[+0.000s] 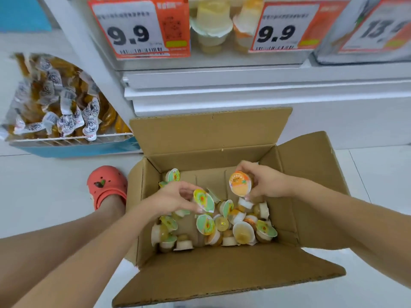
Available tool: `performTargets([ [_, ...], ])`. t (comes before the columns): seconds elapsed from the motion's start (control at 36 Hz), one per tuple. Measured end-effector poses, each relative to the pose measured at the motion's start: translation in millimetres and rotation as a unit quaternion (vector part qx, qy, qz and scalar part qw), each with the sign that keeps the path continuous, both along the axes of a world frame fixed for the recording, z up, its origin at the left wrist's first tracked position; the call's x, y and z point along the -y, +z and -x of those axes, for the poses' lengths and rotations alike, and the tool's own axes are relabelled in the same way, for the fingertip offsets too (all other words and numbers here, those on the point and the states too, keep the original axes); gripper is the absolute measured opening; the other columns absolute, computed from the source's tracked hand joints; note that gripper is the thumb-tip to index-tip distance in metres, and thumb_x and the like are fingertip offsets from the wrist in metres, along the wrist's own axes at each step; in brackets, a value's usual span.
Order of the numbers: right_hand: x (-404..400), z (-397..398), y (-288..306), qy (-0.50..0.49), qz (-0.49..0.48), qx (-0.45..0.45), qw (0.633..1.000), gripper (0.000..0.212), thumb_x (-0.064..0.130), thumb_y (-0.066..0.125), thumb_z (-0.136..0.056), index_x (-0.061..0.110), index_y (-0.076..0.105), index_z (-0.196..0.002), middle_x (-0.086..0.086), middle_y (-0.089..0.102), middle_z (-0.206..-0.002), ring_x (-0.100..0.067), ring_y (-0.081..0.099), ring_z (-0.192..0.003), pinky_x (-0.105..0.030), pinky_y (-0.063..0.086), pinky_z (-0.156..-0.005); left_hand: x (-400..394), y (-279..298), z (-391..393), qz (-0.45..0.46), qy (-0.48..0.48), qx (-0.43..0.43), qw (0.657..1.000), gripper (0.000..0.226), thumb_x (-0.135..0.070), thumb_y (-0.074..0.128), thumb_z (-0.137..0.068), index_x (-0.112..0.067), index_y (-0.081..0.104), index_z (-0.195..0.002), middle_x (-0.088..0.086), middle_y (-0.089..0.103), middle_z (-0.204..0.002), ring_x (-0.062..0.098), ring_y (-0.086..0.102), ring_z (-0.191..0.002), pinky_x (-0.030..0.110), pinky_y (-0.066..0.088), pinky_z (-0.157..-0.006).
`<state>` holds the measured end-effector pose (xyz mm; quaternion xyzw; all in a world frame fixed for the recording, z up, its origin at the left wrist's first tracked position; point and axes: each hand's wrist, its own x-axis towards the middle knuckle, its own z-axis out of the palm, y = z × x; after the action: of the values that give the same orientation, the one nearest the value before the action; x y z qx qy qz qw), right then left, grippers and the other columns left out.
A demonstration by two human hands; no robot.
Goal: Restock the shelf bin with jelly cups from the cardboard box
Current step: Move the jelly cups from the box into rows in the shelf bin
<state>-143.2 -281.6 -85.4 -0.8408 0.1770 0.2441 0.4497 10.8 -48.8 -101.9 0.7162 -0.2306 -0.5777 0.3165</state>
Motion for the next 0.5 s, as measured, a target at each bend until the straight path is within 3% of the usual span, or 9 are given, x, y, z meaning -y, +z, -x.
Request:
performTargets([
  [0.17,-23.1,-14.4,98.6,0.011,0.043,0.136,0.99,0.06,0.023,0.085,-0.067,0.025,0.045,-0.112,0.016,0.054,-0.106,-0.001,0.051,-0.098,-0.014,0.044,-0.079,18.6,103.3,-12.8,0.124,0.002,-0.018,0.992,0.05,0.003,0.079,-0.067,-0.017,0.064,-0.11,0.0,0.072,-0.098,0.009,0.067,-0.09,0.017,0.051,-0.076],
  [0.25,-30.0,-11.6,136.2,-0.027,0.017,0.2,0.979,0.06,0.02,0.085,-0.067,0.024,0.046,-0.113,0.01,0.057,-0.109,-0.01,0.058,-0.1,-0.033,0.052,-0.085,21.2,139.2,-10.8,0.157,0.012,-0.009,0.987,0.063,-0.015,0.086,-0.052,-0.017,0.064,-0.111,0.001,0.071,-0.098,0.012,0.066,-0.092,0.023,0.052,-0.079],
  [0.31,-33.0,-7.6,150.4,-0.048,-0.022,0.224,0.973,0.061,0.015,0.085,-0.067,0.023,0.047,-0.114,0.006,0.059,-0.111,-0.012,0.059,-0.103,-0.037,0.053,-0.087,21.5,151.2,-6.8,0.176,0.027,-0.022,0.984,0.064,-0.018,0.084,-0.05,-0.018,0.063,-0.111,0.002,0.069,-0.104,0.013,0.065,-0.095,0.027,0.054,-0.081],
  [0.39,-35.0,-6.2,158.8,-0.067,-0.054,0.249,0.965,0.06,0.011,0.084,-0.068,0.018,0.048,-0.114,0.003,0.06,-0.112,-0.01,0.059,-0.106,-0.03,0.052,-0.09,23.6,156.1,0.6,0.186,0.039,-0.06,0.98,0.062,-0.002,0.079,-0.057,-0.017,0.06,-0.114,0.003,0.066,-0.111,0.015,0.064,-0.099,0.03,0.054,-0.083],
  [0.5,-32.1,-5.7,153.8,-0.093,-0.084,0.247,0.961,0.056,0.007,0.083,-0.069,0.017,0.048,-0.112,0.0,0.06,-0.113,-0.01,0.06,-0.105,-0.021,0.051,-0.085,29.2,141.4,7.4,0.18,0.065,-0.069,0.979,0.073,0.002,0.081,-0.054,-0.009,0.054,-0.121,0.008,0.064,-0.116,0.02,0.065,-0.099,0.035,0.053,-0.089],
])
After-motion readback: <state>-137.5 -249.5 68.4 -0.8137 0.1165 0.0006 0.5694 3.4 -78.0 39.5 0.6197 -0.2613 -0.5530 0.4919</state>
